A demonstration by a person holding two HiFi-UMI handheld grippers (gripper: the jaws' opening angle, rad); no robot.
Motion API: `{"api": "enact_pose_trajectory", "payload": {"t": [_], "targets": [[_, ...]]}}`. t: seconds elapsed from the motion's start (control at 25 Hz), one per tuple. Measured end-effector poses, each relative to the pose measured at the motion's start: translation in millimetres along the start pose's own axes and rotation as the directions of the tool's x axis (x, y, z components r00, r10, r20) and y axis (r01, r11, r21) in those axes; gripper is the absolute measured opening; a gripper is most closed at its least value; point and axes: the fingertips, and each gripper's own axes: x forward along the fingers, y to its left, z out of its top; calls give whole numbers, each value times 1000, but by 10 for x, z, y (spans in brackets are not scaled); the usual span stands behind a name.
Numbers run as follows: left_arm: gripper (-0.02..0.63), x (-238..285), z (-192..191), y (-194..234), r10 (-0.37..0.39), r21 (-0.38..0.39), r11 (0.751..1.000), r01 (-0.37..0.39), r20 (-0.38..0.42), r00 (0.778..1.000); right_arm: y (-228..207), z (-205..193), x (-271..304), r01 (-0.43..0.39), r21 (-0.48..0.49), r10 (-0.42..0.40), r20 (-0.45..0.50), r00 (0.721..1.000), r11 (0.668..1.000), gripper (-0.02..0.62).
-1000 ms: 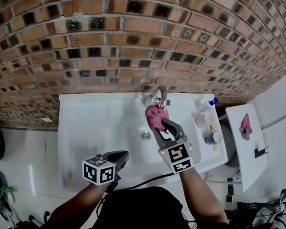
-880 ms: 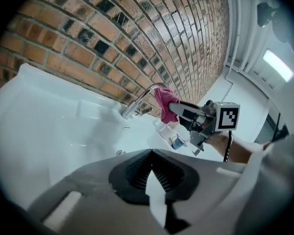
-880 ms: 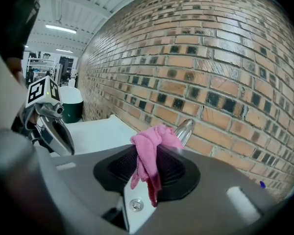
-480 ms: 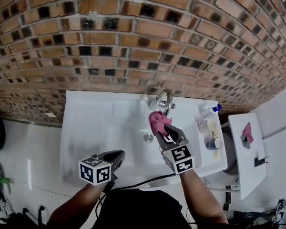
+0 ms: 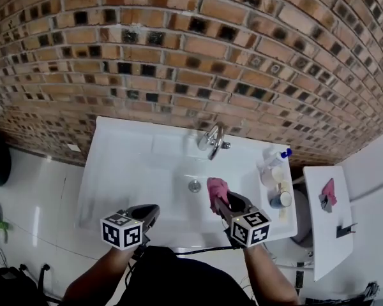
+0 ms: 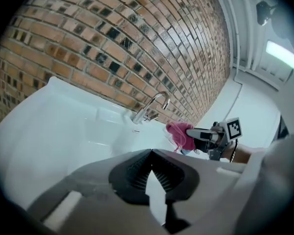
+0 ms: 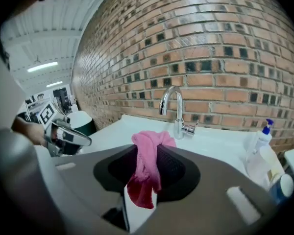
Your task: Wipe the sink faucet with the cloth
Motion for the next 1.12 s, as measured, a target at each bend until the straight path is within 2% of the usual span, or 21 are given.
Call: {"api": "enact_pose_trajectory", "payload": {"t": [0.08,0.2,0.36,0.6,0.96,1.12], "targets": [[6,-25,-33,-93,25,31,999,-25,6,1000,84,-35,-294,-53,84,48,65,997,995,123],[6,-55,-24,-266,51,40,998,-52,34,998,136,-65,-752,-105,180,76,162,984,978,123],[6,-59,-69,-597,59,62,996,-61,43,997,202,-160,-1284,-140,195,95,225,970,971,123],[6,-61,-227,-1085,60,131,989,-64,40,997,222,-421,-1869,-129,179,80,260,962,975,123],[6,-82,-568,-1375,99,123,987,-100,18,995,208,-1013,-2419,-103,246,43,237,971,964,120],[6,-89,-655,-1460,101,124,987,-103,23,995,269,-1106,-2530,-102,219,49,236,971,970,117]]}}
